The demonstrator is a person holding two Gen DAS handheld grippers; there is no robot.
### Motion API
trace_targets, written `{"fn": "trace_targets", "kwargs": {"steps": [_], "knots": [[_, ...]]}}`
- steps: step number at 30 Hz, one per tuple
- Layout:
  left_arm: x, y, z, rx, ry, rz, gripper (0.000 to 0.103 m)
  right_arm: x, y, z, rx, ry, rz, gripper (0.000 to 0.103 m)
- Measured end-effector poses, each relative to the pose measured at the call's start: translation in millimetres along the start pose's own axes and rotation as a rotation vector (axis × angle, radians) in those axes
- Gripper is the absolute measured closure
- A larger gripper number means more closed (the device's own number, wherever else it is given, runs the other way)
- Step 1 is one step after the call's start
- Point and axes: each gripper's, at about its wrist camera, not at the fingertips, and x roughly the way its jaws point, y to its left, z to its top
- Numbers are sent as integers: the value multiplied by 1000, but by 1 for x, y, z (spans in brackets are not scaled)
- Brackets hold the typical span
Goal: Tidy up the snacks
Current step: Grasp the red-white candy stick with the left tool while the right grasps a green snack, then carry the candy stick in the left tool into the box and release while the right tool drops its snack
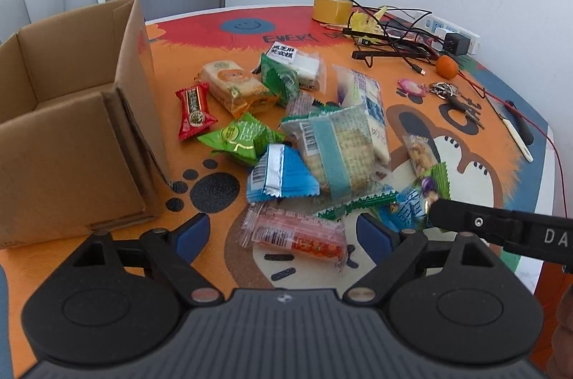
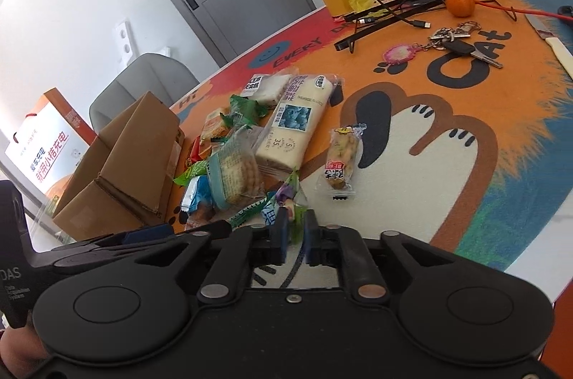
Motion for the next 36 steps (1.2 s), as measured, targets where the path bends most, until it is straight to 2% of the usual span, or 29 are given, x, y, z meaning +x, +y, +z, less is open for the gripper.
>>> {"fn": "trace_targets", "kwargs": {"steps": [1, 4, 6, 10, 12, 14, 15, 24, 31, 36], "knots": [[0, 1, -1, 1, -4, 4, 19, 1, 2, 0, -1, -1, -5, 66], [-2, 5, -1, -11, -21, -2, 30, 6, 7, 0, -18, 0, -5, 55], [-4, 9, -2, -22, -32, -7, 40, 10, 10, -1, -27, 5, -5, 52], [-9, 13, -3, -30, -50, -29, 50, 17, 14, -2, -42, 6, -24, 51], [-10, 15, -3, -37, -51, -32, 51, 19, 18, -3, -60, 3, -34, 51], [-12, 17, -4, -47, -53, -34, 53, 20, 21, -4, -74, 6, -45, 62], [-13, 19, -5, -51, -53, -33, 54, 21, 22, -5, -75, 20, -42, 74], [-30, 24, -6, -72, -82, -21, 56, 10, 32, -7, -88, -11, -20, 83], [-47, 26, -4, -85, -113, -11, 57, 2, 40, -5, -105, -41, 6, 85], [-66, 28, -1, -83, -166, -5, 57, -3, 49, -2, -114, -62, 30, 86]]}}
